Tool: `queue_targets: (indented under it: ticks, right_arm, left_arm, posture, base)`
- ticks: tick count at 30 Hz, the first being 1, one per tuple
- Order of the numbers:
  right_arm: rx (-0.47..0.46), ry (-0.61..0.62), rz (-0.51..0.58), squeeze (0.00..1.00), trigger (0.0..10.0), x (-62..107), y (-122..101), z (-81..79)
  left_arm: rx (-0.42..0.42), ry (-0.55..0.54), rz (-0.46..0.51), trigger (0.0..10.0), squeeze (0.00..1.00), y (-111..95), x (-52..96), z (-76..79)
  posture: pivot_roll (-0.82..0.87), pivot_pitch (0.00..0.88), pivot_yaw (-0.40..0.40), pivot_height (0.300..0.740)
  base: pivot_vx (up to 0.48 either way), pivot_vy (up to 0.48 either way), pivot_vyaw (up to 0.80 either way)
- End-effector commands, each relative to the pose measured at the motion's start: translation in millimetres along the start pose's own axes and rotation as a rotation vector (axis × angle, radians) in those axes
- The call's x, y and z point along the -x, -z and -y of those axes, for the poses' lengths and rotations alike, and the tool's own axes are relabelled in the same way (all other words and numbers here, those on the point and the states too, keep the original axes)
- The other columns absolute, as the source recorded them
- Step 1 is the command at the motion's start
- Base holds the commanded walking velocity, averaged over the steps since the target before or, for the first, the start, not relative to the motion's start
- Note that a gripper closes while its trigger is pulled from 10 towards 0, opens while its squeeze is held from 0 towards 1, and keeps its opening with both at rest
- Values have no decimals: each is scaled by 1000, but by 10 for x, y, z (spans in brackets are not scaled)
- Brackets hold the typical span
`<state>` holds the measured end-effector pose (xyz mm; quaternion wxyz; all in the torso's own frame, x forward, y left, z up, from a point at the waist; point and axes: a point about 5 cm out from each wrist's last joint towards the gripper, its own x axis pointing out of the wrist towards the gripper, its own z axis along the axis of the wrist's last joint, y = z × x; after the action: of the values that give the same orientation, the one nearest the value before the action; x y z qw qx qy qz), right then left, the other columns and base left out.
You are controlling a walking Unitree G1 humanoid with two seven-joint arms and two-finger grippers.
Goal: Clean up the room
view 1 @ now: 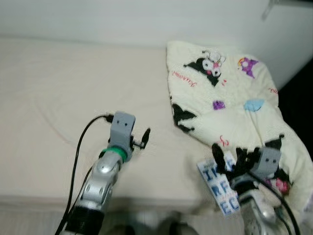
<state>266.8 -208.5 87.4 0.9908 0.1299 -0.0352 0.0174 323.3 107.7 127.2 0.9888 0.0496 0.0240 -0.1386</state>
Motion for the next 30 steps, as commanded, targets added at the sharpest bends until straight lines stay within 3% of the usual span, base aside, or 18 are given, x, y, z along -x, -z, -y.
queue_targets:
  ticks: [1,20,30]
  right_arm:
    - [28,50,-41,0,10000,55,75,92]
    - [14,110,-26,0,10000,34,134,108]
    - [72,105,48,0,10000,-118,-50,8]
  left_arm:
    - [-10,14,-46,10000,0,156,45,53]
    - [-32,57,-13,10000,0,144,1,193]
    - [-34,94,-4,10000,0,116,-64,285]
  posture:
    - [-117,135,-15,740]
    - [-128,130,-3,740]
    - [-141,141,25,730]
  base:
    - [0,0,0]
    - [0,0,0]
    - [0,0,0]
